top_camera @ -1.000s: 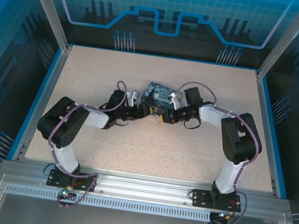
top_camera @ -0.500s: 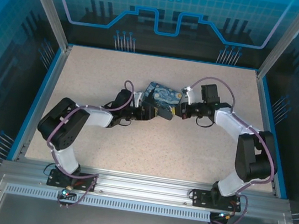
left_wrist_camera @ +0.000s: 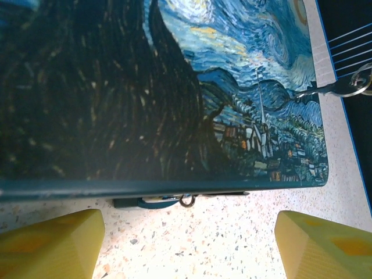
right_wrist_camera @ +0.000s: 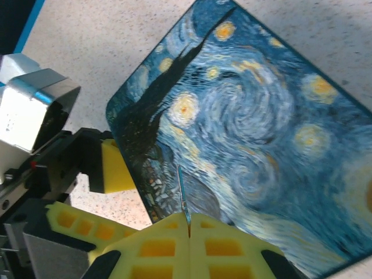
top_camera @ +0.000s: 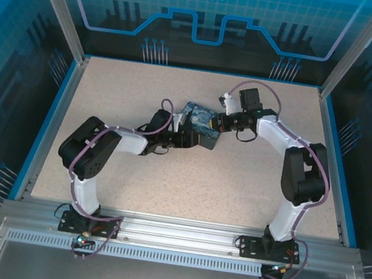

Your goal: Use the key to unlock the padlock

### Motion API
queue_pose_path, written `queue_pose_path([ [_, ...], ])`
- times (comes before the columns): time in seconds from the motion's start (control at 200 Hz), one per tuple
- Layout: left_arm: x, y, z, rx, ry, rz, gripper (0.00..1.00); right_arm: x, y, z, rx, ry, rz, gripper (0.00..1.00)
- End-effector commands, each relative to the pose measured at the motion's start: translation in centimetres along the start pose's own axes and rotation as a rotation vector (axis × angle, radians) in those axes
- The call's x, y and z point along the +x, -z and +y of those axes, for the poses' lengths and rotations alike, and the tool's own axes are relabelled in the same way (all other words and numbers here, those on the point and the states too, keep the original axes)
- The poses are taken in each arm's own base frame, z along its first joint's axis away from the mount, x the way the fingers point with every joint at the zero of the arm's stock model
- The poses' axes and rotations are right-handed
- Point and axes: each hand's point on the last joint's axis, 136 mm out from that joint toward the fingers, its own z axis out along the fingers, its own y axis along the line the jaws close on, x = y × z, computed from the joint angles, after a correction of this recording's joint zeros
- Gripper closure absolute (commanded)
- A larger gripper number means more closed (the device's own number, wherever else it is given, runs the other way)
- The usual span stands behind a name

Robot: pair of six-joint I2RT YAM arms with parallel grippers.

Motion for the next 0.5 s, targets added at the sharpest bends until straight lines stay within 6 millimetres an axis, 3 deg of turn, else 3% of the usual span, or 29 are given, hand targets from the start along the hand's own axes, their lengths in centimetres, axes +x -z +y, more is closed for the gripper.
queue_pose_path([
  [0.0, 0.1, -0.7, 0.1, -0.011, 0.0, 0.012, 0.2, 2.4, -1.2, -1.3, 0.043, -0.079, 0.104, 1.0],
  [0.495, 0.5, -2.0, -0.3, 0.021, 0.023, 0.063, 0.19, 5.2, -3.3, -3.1, 0.091, -0.16, 0.216, 1.0],
])
